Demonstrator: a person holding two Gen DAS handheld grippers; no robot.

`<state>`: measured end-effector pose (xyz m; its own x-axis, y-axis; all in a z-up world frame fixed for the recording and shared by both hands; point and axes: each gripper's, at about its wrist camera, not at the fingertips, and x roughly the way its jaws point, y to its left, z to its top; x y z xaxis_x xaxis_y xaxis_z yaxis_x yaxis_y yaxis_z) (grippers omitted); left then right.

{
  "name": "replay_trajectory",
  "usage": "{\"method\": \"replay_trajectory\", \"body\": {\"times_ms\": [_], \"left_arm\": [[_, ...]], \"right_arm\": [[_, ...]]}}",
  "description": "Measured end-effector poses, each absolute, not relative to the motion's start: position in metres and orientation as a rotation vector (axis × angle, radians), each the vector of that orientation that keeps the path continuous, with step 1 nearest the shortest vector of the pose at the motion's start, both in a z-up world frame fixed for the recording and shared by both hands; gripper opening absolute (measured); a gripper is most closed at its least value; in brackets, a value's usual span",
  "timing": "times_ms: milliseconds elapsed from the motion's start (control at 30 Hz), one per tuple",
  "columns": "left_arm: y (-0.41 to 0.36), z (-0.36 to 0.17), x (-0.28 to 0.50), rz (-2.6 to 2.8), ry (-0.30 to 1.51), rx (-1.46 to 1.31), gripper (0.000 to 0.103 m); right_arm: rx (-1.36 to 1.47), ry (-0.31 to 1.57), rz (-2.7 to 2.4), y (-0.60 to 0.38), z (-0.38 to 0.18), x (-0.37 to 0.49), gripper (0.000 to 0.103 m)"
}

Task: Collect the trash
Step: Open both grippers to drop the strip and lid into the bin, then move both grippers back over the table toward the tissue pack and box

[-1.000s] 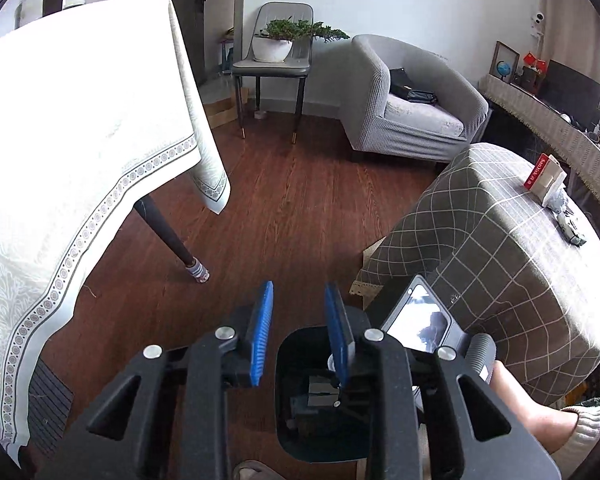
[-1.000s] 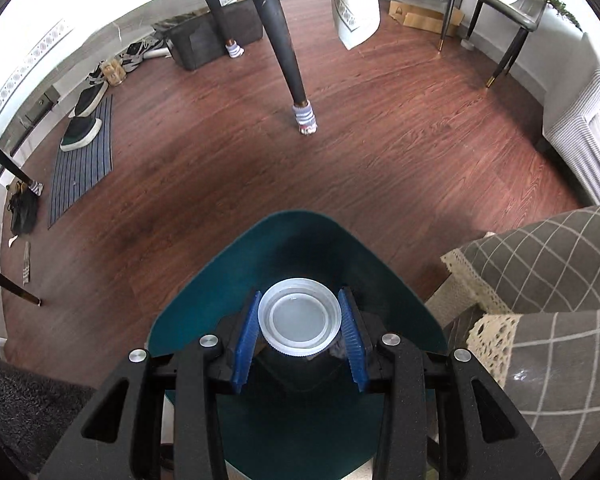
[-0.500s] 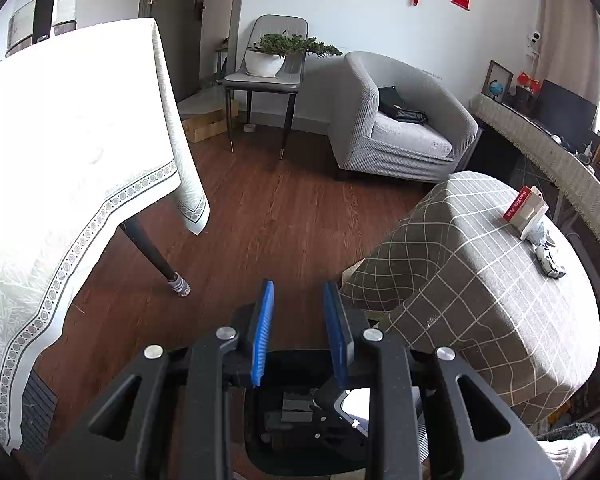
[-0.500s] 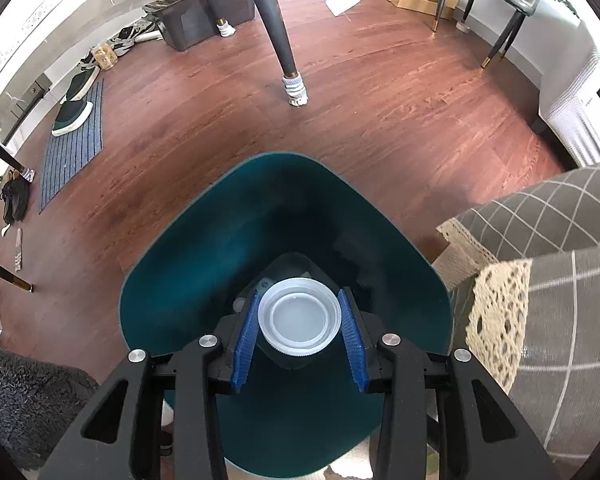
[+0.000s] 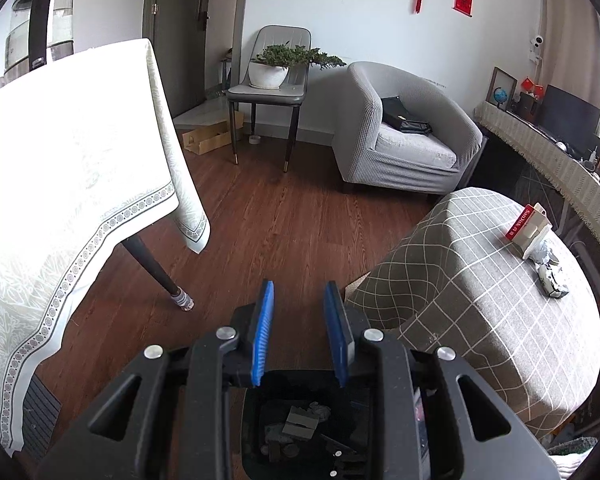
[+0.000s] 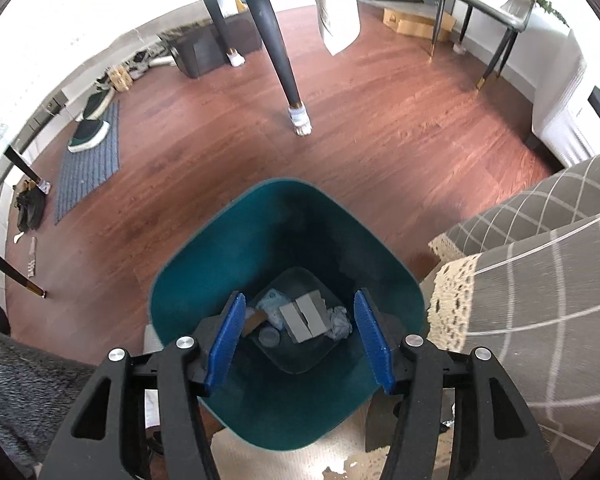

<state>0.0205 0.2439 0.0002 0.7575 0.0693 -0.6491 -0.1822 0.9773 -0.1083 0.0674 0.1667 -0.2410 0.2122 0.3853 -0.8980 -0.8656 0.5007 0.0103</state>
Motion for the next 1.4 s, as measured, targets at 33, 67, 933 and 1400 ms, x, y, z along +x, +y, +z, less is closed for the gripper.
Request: {"method": "replay_trajectory", "body": {"times_ms": [33,67,933,1400], "left_arm": [[0.243,0.002,0.021,0.141,0.694,-0.163,0.032],[0.242,0.004,0.022,0.141,0.687,-0.161,0.034],[0.194,0.025,0.054,0.13,0.629,-0.122,0.074],[0.133,0.018,0.082,0.058,0.638,-0.1,0.089]], "right_arm": [[-0.568,0.996,0.949,0.165,-0.234,0.065,0.058],[-0.563,0.981,0.959,0.163,-0.229,0.064,0.058],[-0.342,0.675,0.805,0.035,-0.086,0.099,0.072],[-0.26,0.68,0.571,-0.064,-0.082,0.136,0.078]]}}
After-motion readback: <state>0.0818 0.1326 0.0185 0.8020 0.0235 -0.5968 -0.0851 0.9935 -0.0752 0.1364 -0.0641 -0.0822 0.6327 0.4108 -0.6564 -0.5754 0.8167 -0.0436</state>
